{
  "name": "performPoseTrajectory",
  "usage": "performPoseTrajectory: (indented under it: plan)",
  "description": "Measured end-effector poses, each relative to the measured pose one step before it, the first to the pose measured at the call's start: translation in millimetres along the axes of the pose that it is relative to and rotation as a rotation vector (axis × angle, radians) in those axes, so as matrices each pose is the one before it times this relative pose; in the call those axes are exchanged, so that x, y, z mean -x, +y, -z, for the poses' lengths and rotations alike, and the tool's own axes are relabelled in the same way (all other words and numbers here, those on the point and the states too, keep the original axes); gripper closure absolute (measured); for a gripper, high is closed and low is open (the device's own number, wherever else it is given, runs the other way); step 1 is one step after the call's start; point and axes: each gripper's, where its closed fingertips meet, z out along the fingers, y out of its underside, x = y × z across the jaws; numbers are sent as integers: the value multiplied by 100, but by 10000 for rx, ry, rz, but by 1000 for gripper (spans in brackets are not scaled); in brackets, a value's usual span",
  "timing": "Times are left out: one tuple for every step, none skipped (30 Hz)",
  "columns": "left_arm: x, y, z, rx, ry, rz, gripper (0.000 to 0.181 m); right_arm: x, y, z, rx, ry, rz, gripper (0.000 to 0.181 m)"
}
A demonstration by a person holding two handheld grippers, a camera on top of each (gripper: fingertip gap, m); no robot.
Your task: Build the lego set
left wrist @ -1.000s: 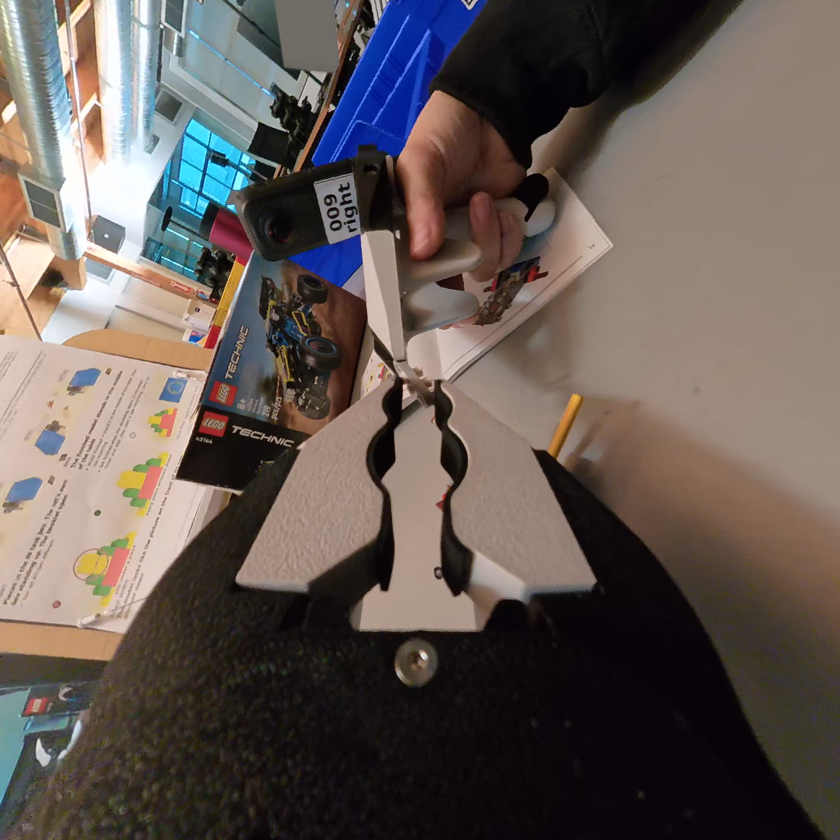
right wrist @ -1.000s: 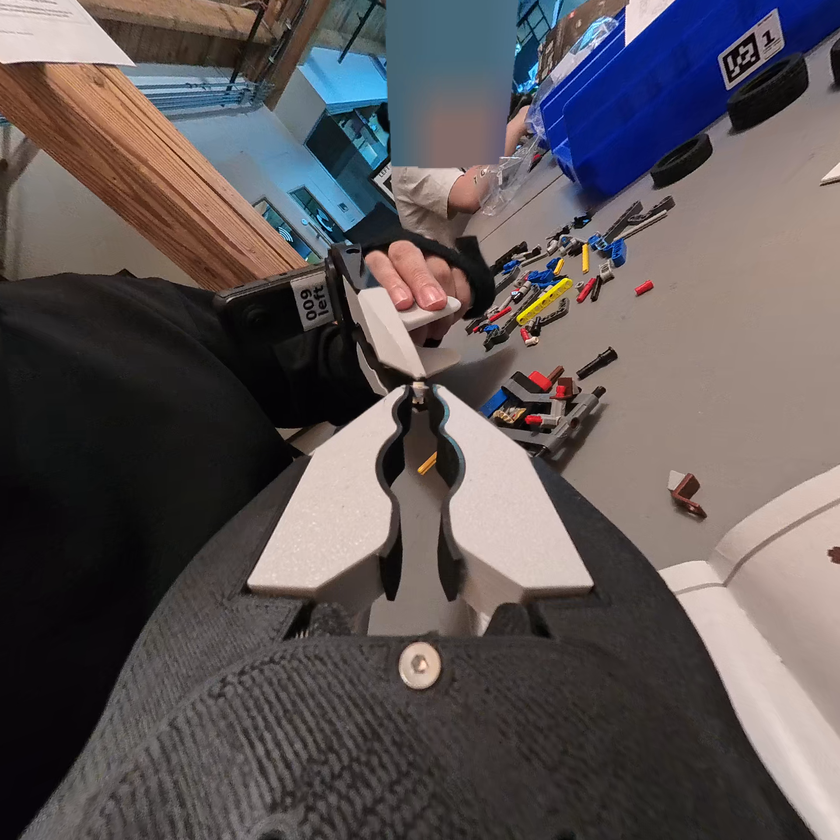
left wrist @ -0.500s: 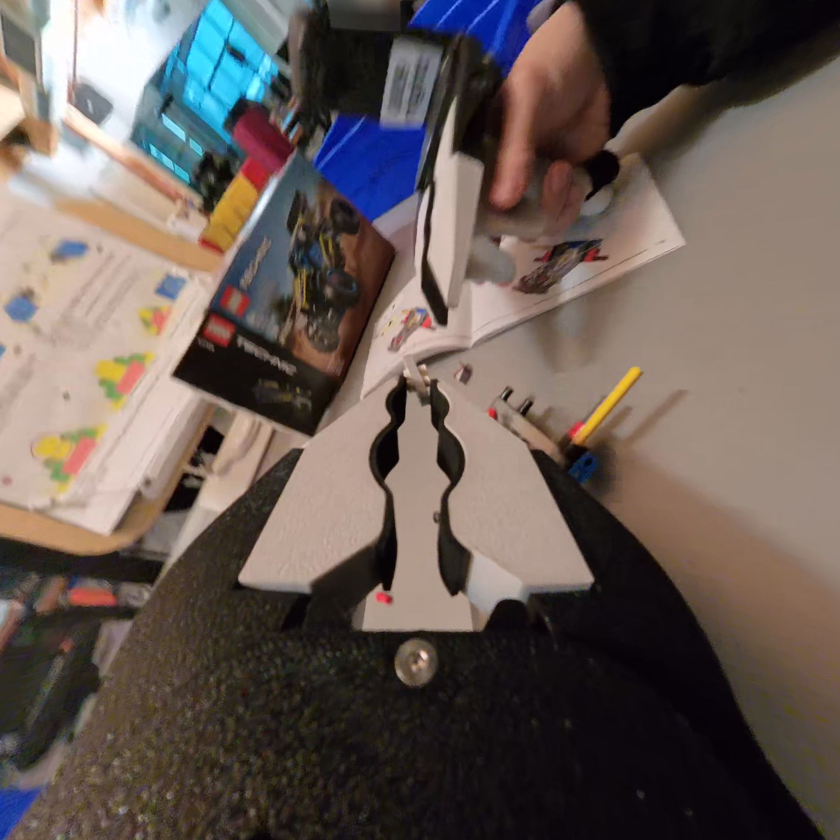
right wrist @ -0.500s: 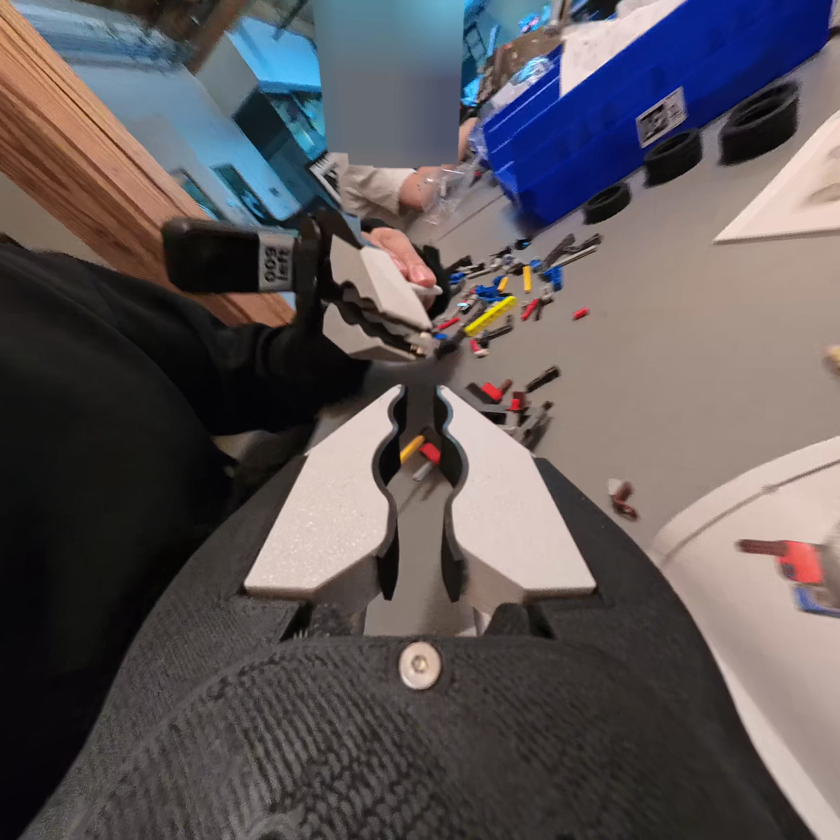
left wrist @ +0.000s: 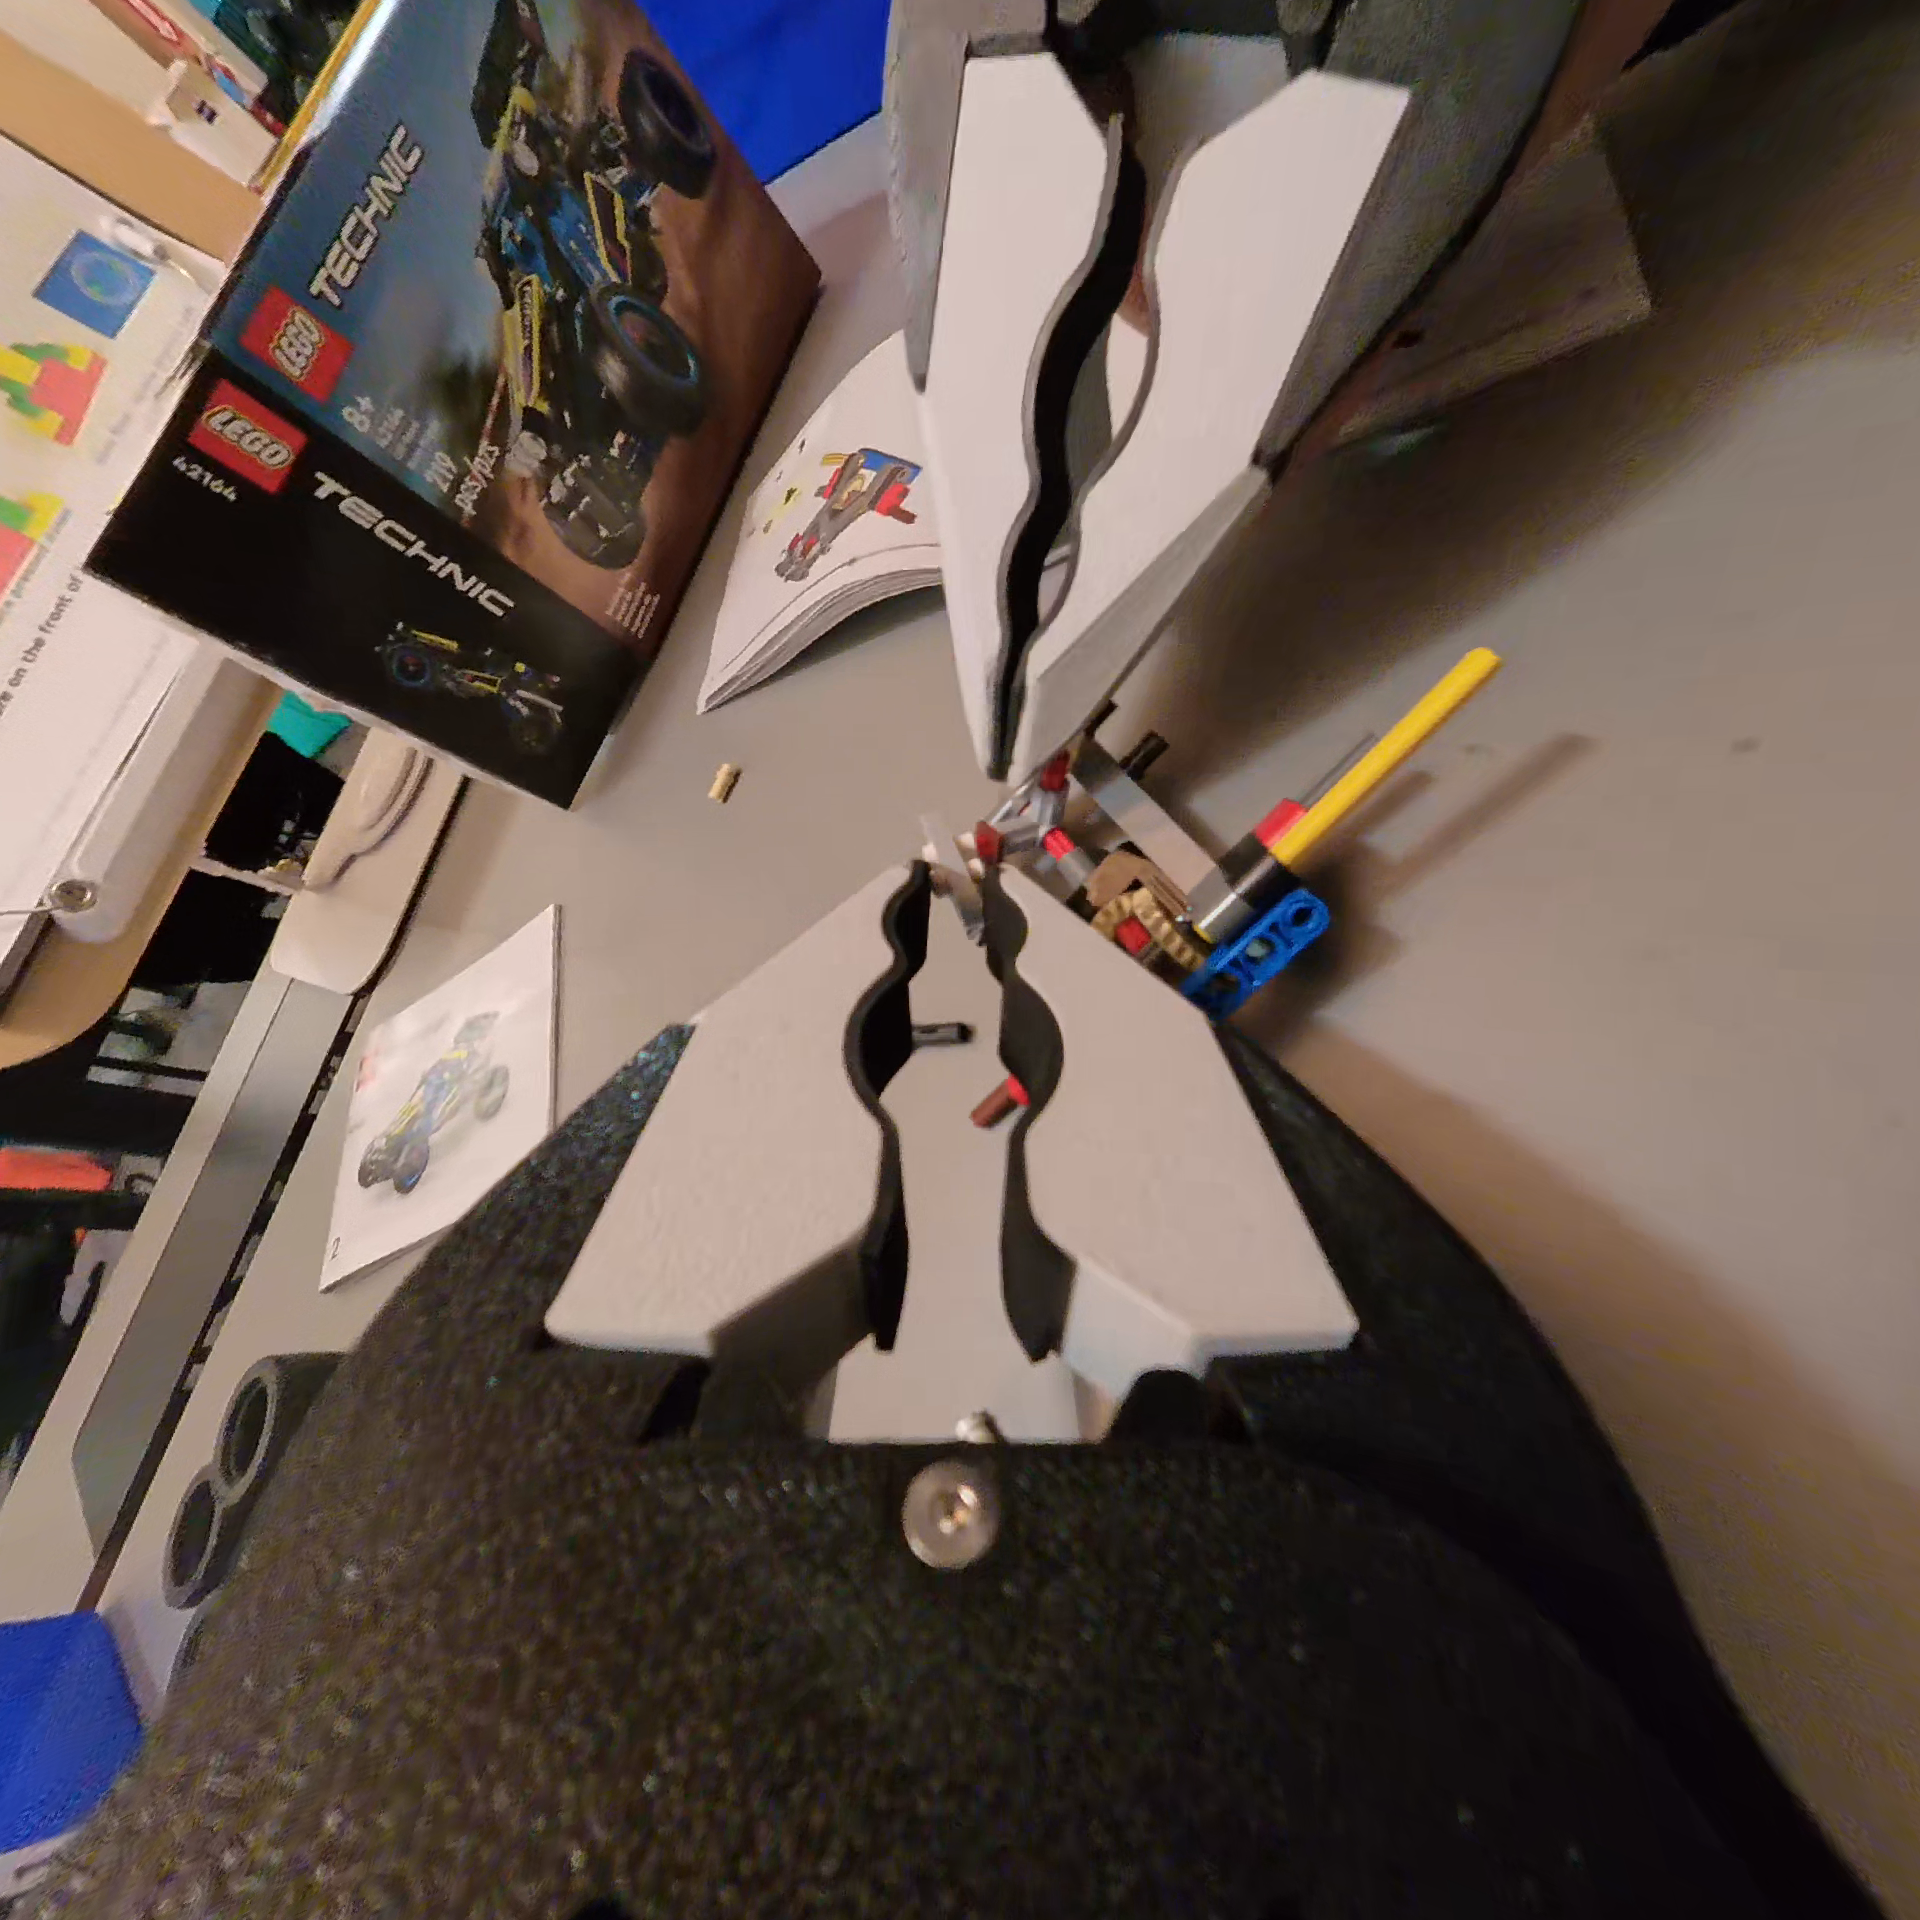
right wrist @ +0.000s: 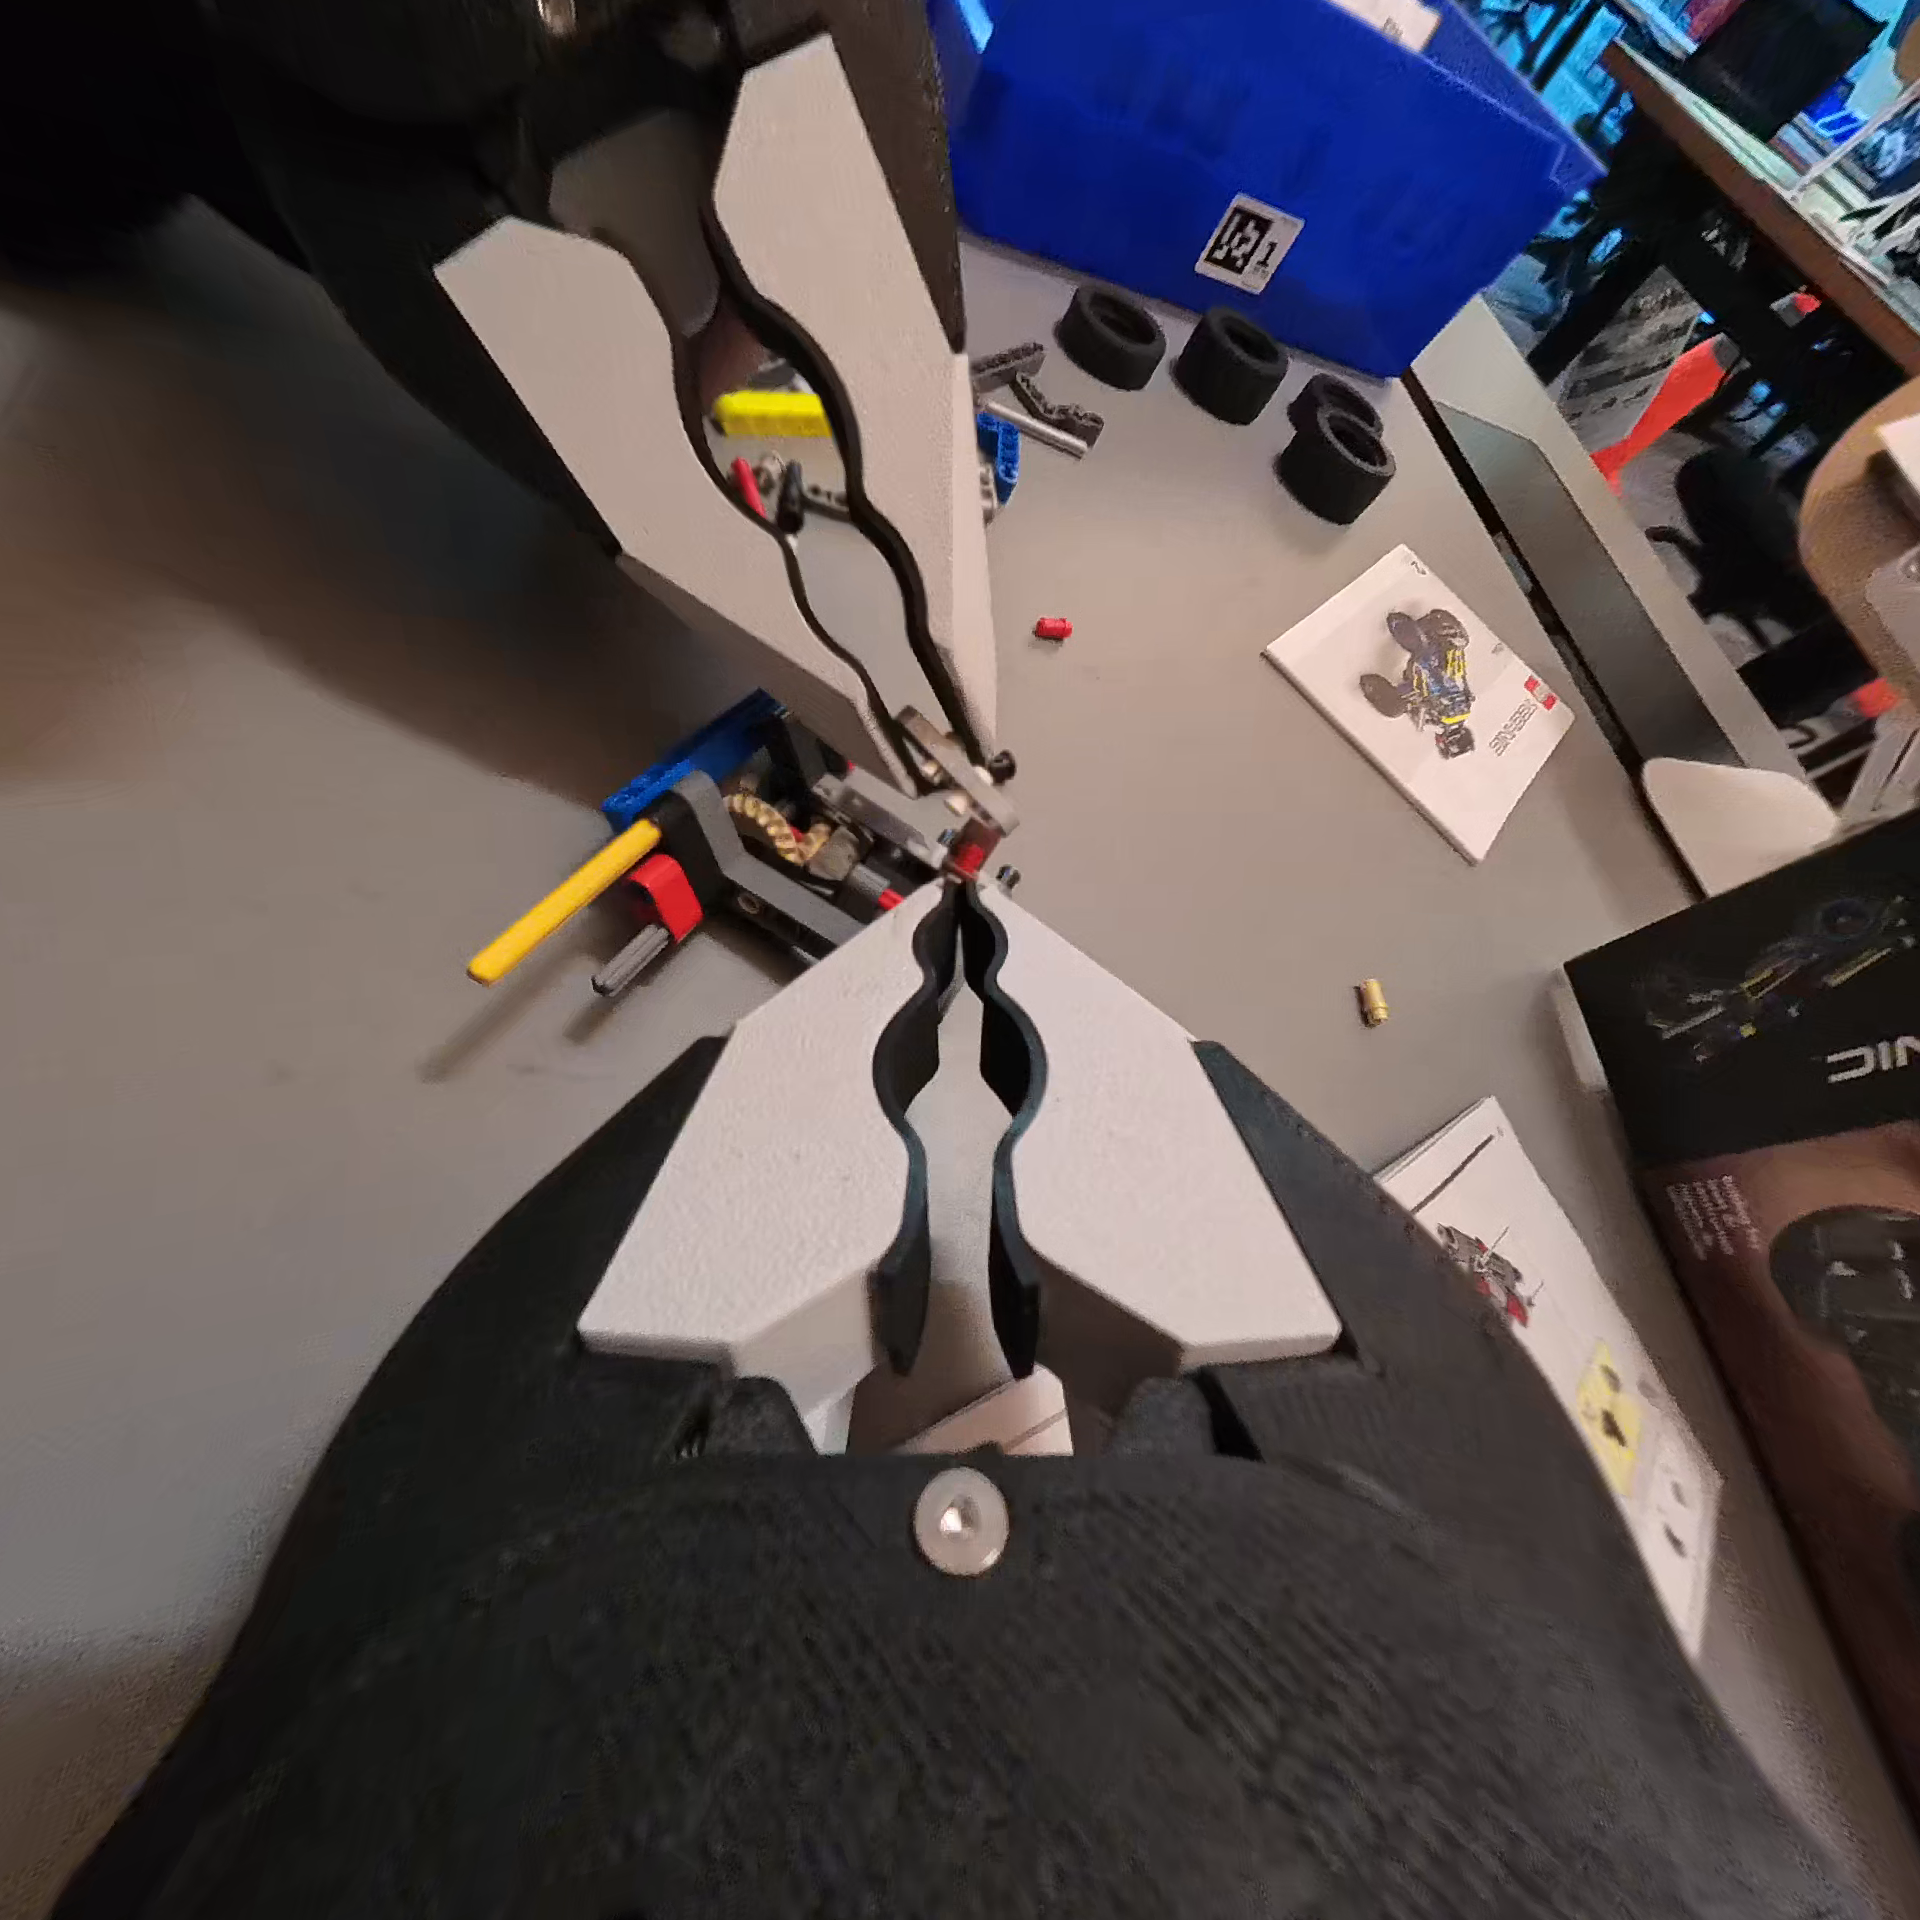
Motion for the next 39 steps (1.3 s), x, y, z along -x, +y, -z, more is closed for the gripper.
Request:
performPoseTrajectory:
  plan:
    - [-171,-47,-38,-24,38,-41,173,18,29,-170,59,97,178,181]
    - [-145,134,-93,80,49,-6,173,117,30,-109,39,5,139,181]
    - [-60,263,-113,162,5,38,173,114,125,-109,105,-18,92,181]
    - [-8,206,-105,116,-31,2,173,109,117,-110,100,-2,99,181]
    - [-52,96,-57,69,3,-32,173,250,108,-95,90,-81,139,181]
    - [-50,49,-44,59,27,21,173,246,149,-128,127,-79,155,181]
    - [-30,5,-36,28,34,42,173,-2,125,-108,108,90,106,181]
    - [5,-48,5,-25,36,0,173,33,70,-59,59,47,80,181]
    - [67,-131,42,-84,17,3,173,83,36,-28,30,-13,67,181]
    - [12,-131,51,-78,48,27,173,102,36,-28,25,-29,56,181]
    - [-83,-43,20,-21,96,-36,173,20,7,-5,8,12,34,181]
    - [-25,2,14,25,20,-166,173,1,3,0,-3,16,18,181]
    - [108,-21,49,57,-105,-260,173,-7,10,-14,4,3,0,181]
    - [130,-96,67,82,-126,-286,173,-18,33,-13,24,-20,-45,181]
    - [91,-98,45,109,-92,-260,173,-39,43,-18,28,-14,-53,181]
    - [99,-17,-20,154,-68,-224,173,-9,8,-12,8,-11,-19,181]
    - [66,-12,-40,141,-42,-236,173,8,4,11,2,18,27,181]
    - [25,-58,-55,89,1,-218,173,-3,1,-9,5,48,60,181]
    - [4,-17,-94,76,39,-104,173,13,-2,15,-1,48,69,181]
    - [8,-5,-110,49,41,-12,173,91,-37,55,-36,-19,72,181]
    - [-15,-37,-83,-19,28,-7,173,200,-157,138,-127,-118,55,181]
    - [-46,-23,-37,-21,27,2,174,-72,-289,253,-239,38,-27,181]
    - [-40,13,-7,15,4,16,173,-237,-315,356,-285,77,-149,181]
    - [6,7,30,-9,-52,9,173,-187,-42,321,-118,-34,-272,181]
    - [21,-35,61,-50,-64,25,174,-13,306,197,118,-178,-259,181]
    - [-9,-30,52,-56,-47,60,173,-51,404,103,171,-97,-118,181]
    - [18,-31,38,-70,-75,62,173,-202,270,95,77,85,24,177]
    - [37,-66,47,-93,-94,42,173,-192,27,116,-62,106,70,176]
    - [7,-50,24,-65,-58,59,173,-55,-73,85,-70,10,50,175]
    - [-57,15,-5,-25,-9,61,173,-7,-13,47,4,-33,26,175]
    - [-53,15,-9,-24,-16,7,173,8,77,27,74,-54,53,174]
    - [-21,9,-2,-34,-34,-30,173,-45,12,58,19,1,109,174]
    - [-63,22,-7,-12,7,-8,173,-81,-42,52,-38,33,120,175]
    - [-68,67,-36,14,20,13,173,31,-74,-1,-73,-43,87,177]
    - [-22,36,-22,1,-17,-21,173,153,-102,-59,-85,-123,18,178]
    - [-25,-17,-2,-16,-9,-36,173,136,-154,-111,-86,-90,-16,179]
    - [-55,-41,-1,-15,28,9,173,117,-183,-148,-91,-47,31,179]
    - [-25,-18,-1,-7,20,25,173,-5,10,-208,49,36,58,179]
    - [8,26,-3,7,-18,-34,173,8,301,-255,238,24,84,178]
